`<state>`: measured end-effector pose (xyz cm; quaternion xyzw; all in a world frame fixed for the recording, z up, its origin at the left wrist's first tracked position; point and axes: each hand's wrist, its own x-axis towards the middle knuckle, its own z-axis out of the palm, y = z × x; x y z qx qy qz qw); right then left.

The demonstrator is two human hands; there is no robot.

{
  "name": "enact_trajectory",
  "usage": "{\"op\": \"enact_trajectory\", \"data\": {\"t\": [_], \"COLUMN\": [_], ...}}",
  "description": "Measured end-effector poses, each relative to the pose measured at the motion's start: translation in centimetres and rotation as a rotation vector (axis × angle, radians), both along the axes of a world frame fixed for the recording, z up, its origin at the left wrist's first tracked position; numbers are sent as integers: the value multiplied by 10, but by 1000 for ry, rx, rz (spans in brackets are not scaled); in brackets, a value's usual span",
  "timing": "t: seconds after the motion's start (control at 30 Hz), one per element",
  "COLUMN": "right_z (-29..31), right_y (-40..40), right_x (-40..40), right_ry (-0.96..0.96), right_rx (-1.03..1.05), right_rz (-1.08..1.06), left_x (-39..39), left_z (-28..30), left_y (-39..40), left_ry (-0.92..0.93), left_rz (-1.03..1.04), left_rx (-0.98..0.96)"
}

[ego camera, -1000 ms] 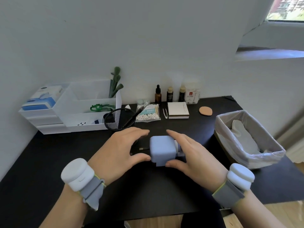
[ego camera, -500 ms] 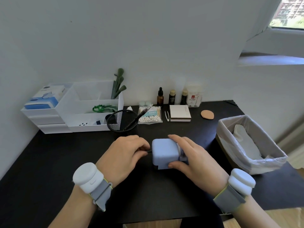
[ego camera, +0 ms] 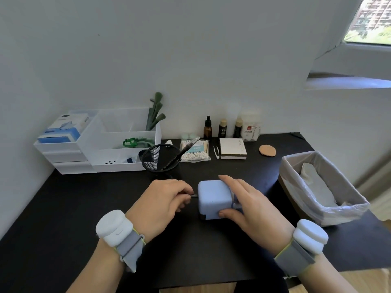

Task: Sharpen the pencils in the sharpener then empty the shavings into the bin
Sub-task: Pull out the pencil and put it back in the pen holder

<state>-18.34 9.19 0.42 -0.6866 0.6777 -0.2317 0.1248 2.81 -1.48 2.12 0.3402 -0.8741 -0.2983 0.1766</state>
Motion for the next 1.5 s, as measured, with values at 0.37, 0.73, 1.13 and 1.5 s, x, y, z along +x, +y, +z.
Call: {"op": "enact_trajectory", "data": {"t": [0.37, 0.73, 1.13, 1.5], "right_z": [3, 9, 18, -8], "right_y": [1, 2, -7, -44], "right_x": [5, 5, 58, 124], "right_ry": [39, 91, 196, 393], "right_rx": [21, 57, -523, -163], "right_rz": [-9, -21, 95, 133], "left_x": [2, 28, 78, 87], "left_z": [-9, -7, -18, -24], "left_y": [-2, 0, 9, 7], "left_ry": [145, 222, 132, 83], "left_rz": [159, 284, 467, 490], "left_rx": [287, 265, 35, 5]}}
